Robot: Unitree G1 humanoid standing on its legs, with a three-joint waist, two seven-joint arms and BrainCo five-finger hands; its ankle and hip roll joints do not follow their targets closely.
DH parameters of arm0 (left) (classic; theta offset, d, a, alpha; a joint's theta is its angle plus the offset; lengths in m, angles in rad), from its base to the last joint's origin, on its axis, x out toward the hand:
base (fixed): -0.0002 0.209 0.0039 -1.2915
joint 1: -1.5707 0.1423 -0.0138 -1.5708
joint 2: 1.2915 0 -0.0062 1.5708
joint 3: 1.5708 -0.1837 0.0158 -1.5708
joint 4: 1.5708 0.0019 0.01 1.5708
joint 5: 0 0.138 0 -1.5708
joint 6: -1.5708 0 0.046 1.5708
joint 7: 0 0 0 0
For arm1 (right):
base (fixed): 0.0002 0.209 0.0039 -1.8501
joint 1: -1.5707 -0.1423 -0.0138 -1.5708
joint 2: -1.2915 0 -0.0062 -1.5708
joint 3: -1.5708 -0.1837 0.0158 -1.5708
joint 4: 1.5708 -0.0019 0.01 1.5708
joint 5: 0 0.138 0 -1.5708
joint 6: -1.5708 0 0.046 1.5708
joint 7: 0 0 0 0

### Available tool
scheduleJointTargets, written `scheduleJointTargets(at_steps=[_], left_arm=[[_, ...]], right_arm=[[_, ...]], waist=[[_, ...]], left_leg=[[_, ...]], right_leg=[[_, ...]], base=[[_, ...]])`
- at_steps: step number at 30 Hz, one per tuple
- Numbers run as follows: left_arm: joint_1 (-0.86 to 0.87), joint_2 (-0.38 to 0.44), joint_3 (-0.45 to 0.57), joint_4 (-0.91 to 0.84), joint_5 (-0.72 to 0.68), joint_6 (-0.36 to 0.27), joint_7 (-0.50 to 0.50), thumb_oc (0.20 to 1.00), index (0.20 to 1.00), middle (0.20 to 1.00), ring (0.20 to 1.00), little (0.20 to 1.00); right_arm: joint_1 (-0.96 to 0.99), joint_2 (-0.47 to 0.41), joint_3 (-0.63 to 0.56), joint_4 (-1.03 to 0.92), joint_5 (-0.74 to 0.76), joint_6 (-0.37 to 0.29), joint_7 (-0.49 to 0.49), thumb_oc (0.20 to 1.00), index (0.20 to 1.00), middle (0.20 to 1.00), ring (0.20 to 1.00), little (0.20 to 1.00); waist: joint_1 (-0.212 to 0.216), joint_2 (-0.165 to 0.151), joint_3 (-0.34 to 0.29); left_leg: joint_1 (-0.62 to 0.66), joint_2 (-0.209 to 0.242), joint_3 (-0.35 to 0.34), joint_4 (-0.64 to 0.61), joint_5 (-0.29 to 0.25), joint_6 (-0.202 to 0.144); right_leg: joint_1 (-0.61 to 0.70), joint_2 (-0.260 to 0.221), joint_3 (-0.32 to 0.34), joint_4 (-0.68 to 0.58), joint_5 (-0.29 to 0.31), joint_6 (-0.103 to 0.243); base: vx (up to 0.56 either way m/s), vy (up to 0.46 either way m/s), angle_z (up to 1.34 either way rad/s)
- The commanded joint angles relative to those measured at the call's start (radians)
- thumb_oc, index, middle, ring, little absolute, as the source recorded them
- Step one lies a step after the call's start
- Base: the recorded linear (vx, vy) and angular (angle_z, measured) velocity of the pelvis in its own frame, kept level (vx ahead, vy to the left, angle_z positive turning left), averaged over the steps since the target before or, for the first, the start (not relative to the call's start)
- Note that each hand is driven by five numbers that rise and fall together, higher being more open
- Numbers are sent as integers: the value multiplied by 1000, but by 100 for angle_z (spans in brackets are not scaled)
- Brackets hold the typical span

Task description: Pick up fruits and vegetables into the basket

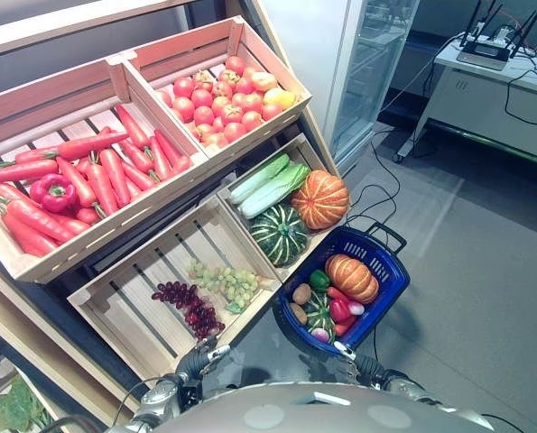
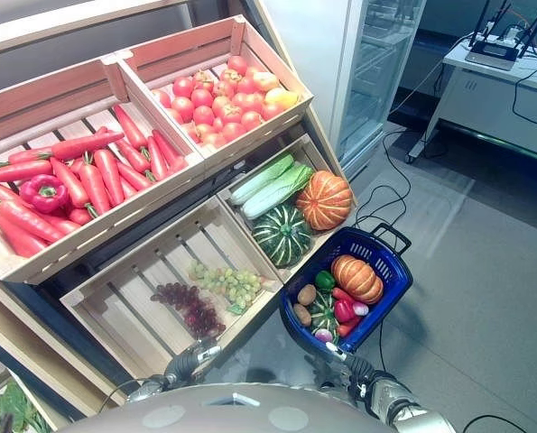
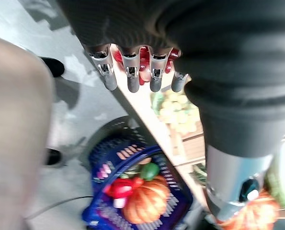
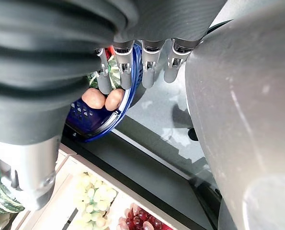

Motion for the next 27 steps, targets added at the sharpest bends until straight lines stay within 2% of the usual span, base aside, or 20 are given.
scheduleJointTargets(at_steps=[1, 2, 3, 4, 6, 8, 11, 16, 18, 20, 21, 23, 25, 26, 27], left_arm=[[-92, -14, 21, -96, -44, -141, 25, 1000, 1000, 1000, 1000, 1000], [-91, -14, 21, -97, -44, -140, 25, 1000, 1000, 1000, 1000, 1000], [-84, 19, 15, -212, 24, -201, 91, 1000, 1000, 1000, 1000, 1000], [-76, 47, 13, -315, 68, -198, 153, 1000, 1000, 1000, 1000, 1000], [-65, 80, 18, -419, 122, -201, 216, 1000, 1000, 1000, 1000, 1000], [-58, 150, 24, -556, 217, -215, 299, 1000, 1000, 1000, 1000, 1000], [-55, 204, 29, -630, 338, -255, 346, 1000, 1000, 1000, 1000, 1000], [-112, 319, 1, -750, 670, -308, 532, 1000, 1000, 1000, 1000, 1000], [-155, 386, -23, -775, 778, -293, 619, 1000, 1000, 1000, 1000, 1000], [-169, 411, -28, -786, 809, -282, 651, 1000, 1000, 1000, 1000, 1000], [-184, 435, -38, -790, 874, -266, 699, 1000, 1000, 1000, 1000, 1000], [-241, 483, -84, -771, 1026, -203, 829, 1000, 1000, 1000, 1000, 1000], [-261, 494, -101, -764, 1071, -185, 852, 1000, 1000, 1000, 1000, 1000], [-309, 522, -151, -760, 1176, -132, 918, 1000, 1000, 1000, 1000, 1000], [-324, 528, -166, -757, 1201, -117, 938, 1000, 1000, 1000, 1000, 1000]], right_arm=[[-36, 23, 7, 9, 74, -41, 5, 1000, 1000, 1000, 1000, 1000], [-36, 23, 7, 9, 74, -41, 4, 1000, 1000, 1000, 1000, 1000], [-24, 7, -10, -40, 97, -80, -4, 1000, 1000, 1000, 1000, 1000], [-9, -3, -19, -81, 106, -104, -14, 1000, 1000, 1000, 1000, 1000], [11, -13, -27, -143, 121, -130, -27, 1000, 1000, 1000, 1000, 1000], [41, -33, -35, -252, 141, -169, -53, 1000, 1000, 1000, 1000, 1000], [63, -50, -43, -342, 158, -189, -70, 1000, 1000, 1000, 1000, 1000], [74, -108, -53, -518, 175, -231, -115, 1000, 1000, 1000, 1000, 1000], [65, -144, -59, -570, 175, -240, -125, 1000, 1000, 1000, 1000, 1000], [63, -161, -61, -598, 178, -238, -129, 1000, 1000, 1000, 1000, 1000], [62, -176, -63, -624, 182, -239, -134, 1000, 1000, 1000, 1000, 1000], [58, -211, -74, -665, 181, -252, -133, 1000, 1000, 1000, 1000, 1000], [54, -223, -77, -672, 183, -259, -133, 1000, 1000, 1000, 1000, 1000], [40, -244, -77, -684, 194, -272, -130, 1000, 1000, 1000, 1000, 1000], [35, -248, -77, -687, 196, -276, -131, 1000, 1000, 1000, 1000, 1000]], waist=[[6, 1, 76], [6, 1, 76], [8, 7, 81], [7, 10, 83], [5, 13, 86], [0, 18, 97], [-8, 24, 107], [-40, 46, 146], [-60, 58, 167], [-69, 62, 177], [-78, 66, 187], [-102, 80, 207], [-107, 85, 212], [-120, 96, 230], [-122, 97, 233]], left_leg=[[-13, -61, -35, 7, -33, 52], [-13, -61, -35, 7, -33, 52], [-19, -60, -36, 7, -31, 53], [-23, -59, -38, 7, -30, 53], [-29, -57, -39, 7, -28, 53], [-42, -55, -42, 7, -22, 55], [-50, -53, -41, 8, -20, 55], [-106, -49, -26, 39, -12, 51], [-139, -52, -18, 70, -13, 46], [-154, -53, -12, 87, -16, 45], [-168, -54, -4, 103, -18, 43], [-197, -58, 8, 128, -17, 38], [-205, -60, 11, 133, -16, 37], [-229, -64, 15, 147, -13, 34], [-237, -65, 16, 152, -12, 33]], right_leg=[[16, 15, -11, 35, -14, -3], [16, 15, -11, 36, -14, -3], [10, 13, -7, 36, -11, -4], [5, 12, -3, 40, -11, -3], [-4, 9, -1, 46, -12, -2], [-24, 4, 3, 64, -18, -4], [-41, 0, 5, 79, -23, -5], [-131, -17, 16, 156, -41, -11], [-173, -24, 26, 187, -46, -13], [-188, -28, 30, 198, -48, -14], [-204, -31, 33, 211, -51, -13], [-237, -39, 39, 239, -59, -11], [-247, -42, 41, 244, -61, -10], [-275, -46, 45, 262, -64, -9], [-284, -48, 46, 269, -65, -9]], base=[[0, 0, 0], [59, -14, 3], [83, -22, 4], [100, -30, 4], [51, -25, 1], [29, -28, -3], [32, -15, -5], [-38, 34, -5], [-89, 72, -11], [-57, 49, -16], [-64, 63, -9], [-67, 92, -6], [-59, 81, -9], [-85, 86, -12], [-111, 75, -9]])
